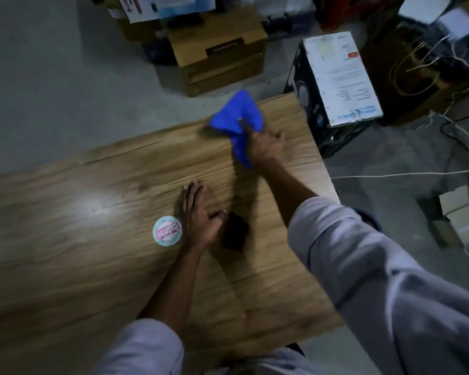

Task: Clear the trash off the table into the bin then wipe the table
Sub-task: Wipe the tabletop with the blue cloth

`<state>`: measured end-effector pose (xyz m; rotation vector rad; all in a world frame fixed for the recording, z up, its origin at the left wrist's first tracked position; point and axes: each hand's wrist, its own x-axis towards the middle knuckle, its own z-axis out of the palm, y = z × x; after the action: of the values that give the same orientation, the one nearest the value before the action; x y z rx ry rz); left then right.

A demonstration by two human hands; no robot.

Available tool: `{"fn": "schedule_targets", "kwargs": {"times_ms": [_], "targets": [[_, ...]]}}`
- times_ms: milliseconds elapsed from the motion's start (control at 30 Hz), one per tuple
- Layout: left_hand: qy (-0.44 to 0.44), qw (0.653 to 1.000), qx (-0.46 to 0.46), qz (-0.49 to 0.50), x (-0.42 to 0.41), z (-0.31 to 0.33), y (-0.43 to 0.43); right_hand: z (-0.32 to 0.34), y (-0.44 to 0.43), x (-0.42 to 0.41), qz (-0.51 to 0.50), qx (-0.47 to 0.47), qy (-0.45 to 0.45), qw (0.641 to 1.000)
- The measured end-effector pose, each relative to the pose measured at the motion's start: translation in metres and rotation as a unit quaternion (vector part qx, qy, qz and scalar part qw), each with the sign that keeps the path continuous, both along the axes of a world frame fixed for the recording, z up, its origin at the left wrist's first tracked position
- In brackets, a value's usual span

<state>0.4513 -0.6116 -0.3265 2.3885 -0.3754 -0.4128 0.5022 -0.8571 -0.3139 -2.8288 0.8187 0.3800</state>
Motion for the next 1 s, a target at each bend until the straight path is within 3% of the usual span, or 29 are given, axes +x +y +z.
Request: {"fn": "schedule_targets", "kwargs": {"times_ms": [100, 167, 233, 300, 367, 433, 500, 633, 733, 867, 933, 1000], "targets": [[-0.003, 1.000, 0.005, -0.009, -0.005, -0.001, 0.001, -0.001, -0.069, -0.034, -0.190, -0.023, 0.022, 0.981], [0.006, 1.000, 0.012, -0.008, -0.008, 0.003, 0.000, 0.009, -0.093, -0.063, -0.332, -0.010, 0.016, 0.943], [0.011, 1.000, 0.008, -0.006, -0.015, 0.008, 0.000, 0.024, -0.081, -0.084, -0.411, -0.018, -0.037, 0.911], [0.010, 1.000, -0.008, 0.004, -0.026, 0.012, 0.000, 0.038, -0.026, -0.096, -0.362, -0.025, -0.120, 0.924], [0.010, 1.000, -0.013, 0.027, -0.040, 0.018, 0.001, 0.046, 0.055, -0.112, -0.199, 0.011, -0.165, 0.966], [0.007, 0.999, -0.006, 0.052, -0.056, 0.021, 0.008, 0.036, 0.130, -0.141, -0.002, 0.029, -0.098, 0.995], [-0.012, 0.999, 0.018, 0.043, -0.077, 0.020, 0.022, 0.018, 0.168, -0.180, 0.048, 0.069, -0.027, 0.996], [-0.036, 0.997, 0.071, -0.021, -0.124, 0.014, 0.052, 0.004, 0.147, -0.264, -0.033, 0.056, -0.021, 0.998], [-0.032, 0.992, 0.091, -0.077, -0.162, 0.016, 0.059, 0.007, 0.096, -0.314, -0.167, 0.018, -0.016, 0.986], [0.005, 0.985, 0.108, -0.135, -0.199, 0.022, 0.075, 0.035, 0.055, -0.335, -0.408, 0.024, -0.058, 0.911], [0.017, 0.985, 0.102, -0.137, -0.215, 0.026, 0.086, 0.050, 0.071, -0.330, -0.418, 0.025, -0.117, 0.900], [0.017, 0.990, 0.078, -0.112, -0.229, 0.030, 0.098, 0.064, 0.116, -0.326, -0.349, 0.065, -0.176, 0.918]]}}
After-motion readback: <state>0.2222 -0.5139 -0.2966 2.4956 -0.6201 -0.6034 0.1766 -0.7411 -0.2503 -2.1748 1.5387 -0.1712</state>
